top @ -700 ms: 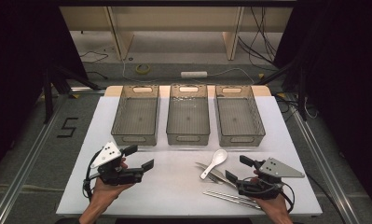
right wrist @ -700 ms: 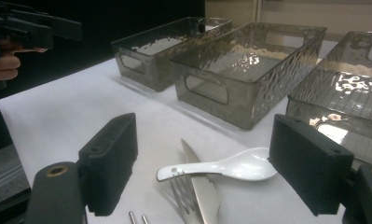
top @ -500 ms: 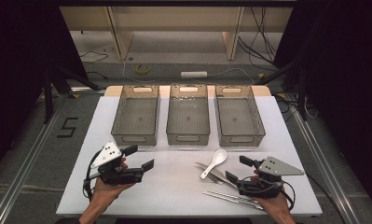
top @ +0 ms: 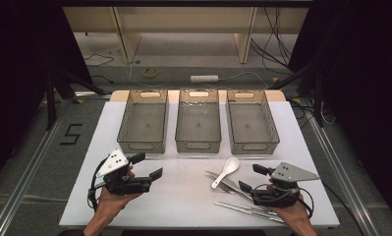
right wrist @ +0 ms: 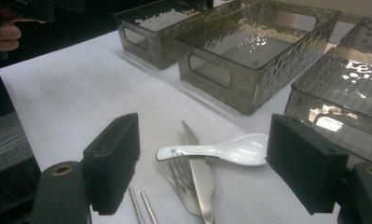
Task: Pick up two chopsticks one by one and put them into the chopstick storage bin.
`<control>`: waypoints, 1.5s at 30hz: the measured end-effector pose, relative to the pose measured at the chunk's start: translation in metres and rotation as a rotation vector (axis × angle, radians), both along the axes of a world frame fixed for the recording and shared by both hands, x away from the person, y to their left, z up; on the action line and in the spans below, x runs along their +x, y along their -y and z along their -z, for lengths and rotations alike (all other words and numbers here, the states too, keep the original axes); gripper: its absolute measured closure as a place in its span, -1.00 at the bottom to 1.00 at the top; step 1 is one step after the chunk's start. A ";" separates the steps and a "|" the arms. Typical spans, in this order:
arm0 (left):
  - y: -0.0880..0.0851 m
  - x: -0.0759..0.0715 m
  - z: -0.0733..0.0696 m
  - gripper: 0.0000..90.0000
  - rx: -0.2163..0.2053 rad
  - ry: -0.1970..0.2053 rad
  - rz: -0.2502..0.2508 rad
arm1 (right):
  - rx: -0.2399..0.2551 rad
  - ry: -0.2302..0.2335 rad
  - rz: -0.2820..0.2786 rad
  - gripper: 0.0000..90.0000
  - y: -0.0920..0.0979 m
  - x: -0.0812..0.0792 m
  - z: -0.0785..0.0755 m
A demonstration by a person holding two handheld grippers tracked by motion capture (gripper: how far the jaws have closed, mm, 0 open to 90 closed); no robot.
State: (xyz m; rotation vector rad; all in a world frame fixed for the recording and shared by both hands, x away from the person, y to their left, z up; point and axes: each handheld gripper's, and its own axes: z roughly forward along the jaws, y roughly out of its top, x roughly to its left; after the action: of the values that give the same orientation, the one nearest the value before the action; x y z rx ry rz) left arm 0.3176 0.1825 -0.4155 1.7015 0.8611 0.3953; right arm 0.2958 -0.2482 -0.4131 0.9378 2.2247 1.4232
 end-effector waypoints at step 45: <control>0.002 0.001 0.000 -0.65 0.010 0.001 0.011 | -0.677 -0.412 -0.247 0.41 -0.015 -0.006 0.023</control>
State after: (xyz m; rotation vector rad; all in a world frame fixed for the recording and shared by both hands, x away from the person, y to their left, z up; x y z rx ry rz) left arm 0.3184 0.1801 -0.4153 1.7143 0.8500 0.3942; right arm 0.2894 -0.2334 -0.4365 0.7714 2.9120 0.4726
